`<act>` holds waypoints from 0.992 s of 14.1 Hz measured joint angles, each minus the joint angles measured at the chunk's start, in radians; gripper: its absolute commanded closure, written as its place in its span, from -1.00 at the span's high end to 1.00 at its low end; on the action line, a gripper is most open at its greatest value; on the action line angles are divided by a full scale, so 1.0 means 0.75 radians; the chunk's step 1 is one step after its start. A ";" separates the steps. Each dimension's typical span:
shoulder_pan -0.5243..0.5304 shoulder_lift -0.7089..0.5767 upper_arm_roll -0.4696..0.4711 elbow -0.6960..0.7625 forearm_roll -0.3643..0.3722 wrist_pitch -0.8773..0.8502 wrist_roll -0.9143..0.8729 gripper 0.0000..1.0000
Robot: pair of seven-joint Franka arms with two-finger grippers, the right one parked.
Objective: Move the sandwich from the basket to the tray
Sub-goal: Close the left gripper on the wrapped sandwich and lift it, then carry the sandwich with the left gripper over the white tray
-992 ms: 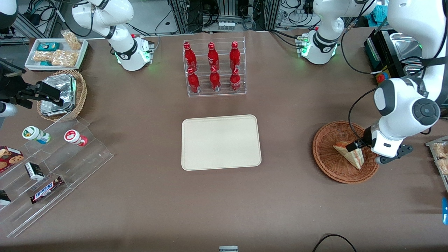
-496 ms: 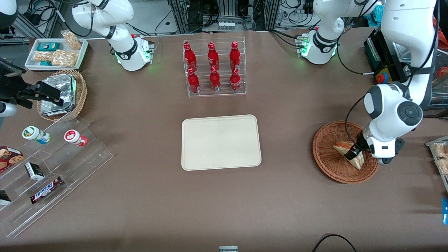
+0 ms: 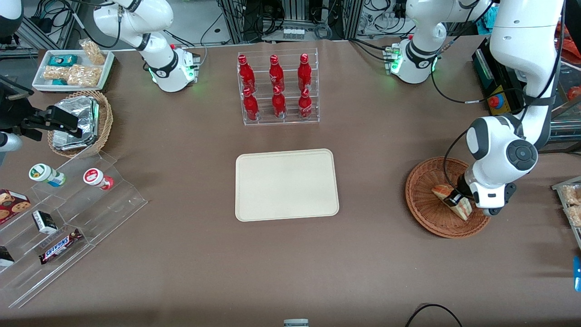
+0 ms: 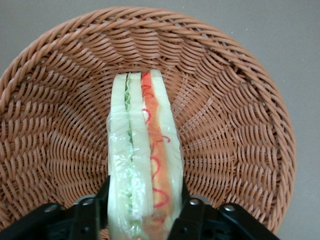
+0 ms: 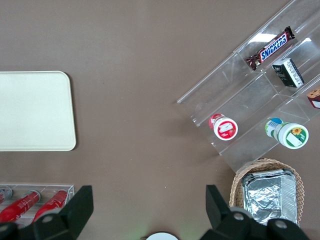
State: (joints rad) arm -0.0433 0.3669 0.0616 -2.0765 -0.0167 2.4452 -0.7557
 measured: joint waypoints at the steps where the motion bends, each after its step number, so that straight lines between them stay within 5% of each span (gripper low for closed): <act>1: 0.000 -0.005 0.000 0.008 0.001 -0.020 0.003 -0.90; 8: -0.071 -0.096 -0.038 0.322 0.004 -0.642 0.209 -0.94; 14: -0.426 -0.034 -0.057 0.410 -0.042 -0.643 0.336 -0.98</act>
State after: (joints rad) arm -0.3631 0.3416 0.0187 -1.7691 -0.0484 1.9633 -0.5040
